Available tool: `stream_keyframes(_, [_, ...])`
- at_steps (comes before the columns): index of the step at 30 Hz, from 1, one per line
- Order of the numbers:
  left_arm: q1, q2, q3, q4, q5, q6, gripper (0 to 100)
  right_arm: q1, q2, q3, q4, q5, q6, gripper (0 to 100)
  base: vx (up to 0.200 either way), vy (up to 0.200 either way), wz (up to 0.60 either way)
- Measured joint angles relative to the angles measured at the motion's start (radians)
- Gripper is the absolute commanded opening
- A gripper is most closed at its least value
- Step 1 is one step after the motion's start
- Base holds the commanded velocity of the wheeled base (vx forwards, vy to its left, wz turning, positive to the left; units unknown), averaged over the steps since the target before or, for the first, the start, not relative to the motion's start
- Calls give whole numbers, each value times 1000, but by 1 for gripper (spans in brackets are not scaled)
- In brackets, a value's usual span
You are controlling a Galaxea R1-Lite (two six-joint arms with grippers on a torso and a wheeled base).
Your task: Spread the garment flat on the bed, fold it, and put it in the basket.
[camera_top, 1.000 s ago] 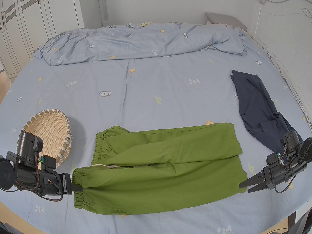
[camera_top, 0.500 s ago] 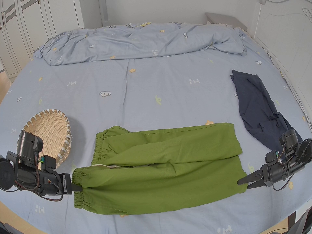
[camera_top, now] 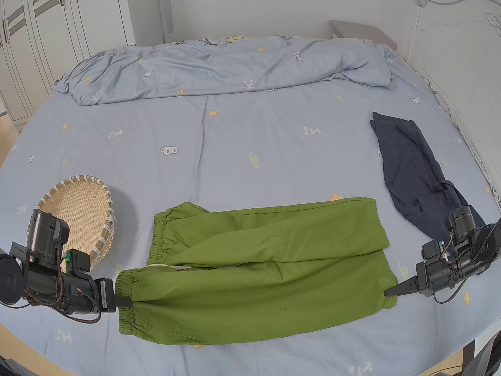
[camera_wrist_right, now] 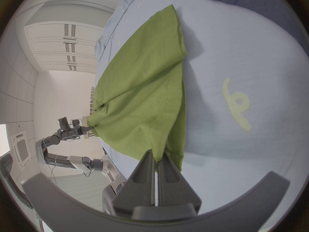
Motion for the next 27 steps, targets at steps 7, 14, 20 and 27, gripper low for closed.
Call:
stream_keyframes(7, [14, -1, 0, 1, -1, 19, 0, -7, -14, -53, 44, -5, 31, 0, 0, 0, 0])
stream_keyframes(14, [36, -3, -1, 8, -1, 50, 0, -8, -58, -272, 374, -6, 77, 0, 0, 0, 0])
stream_keyframes(20, [55, -4, 2, 29, -4, 64, 0, -28, -83, -437, 725, -8, 38, 0, 0, 0, 0])
stream_keyframes(27, [60, -8, 19, 82, -4, 97, 0, -67, -101, -419, 815, -74, -17, 0, 0, 0, 0])
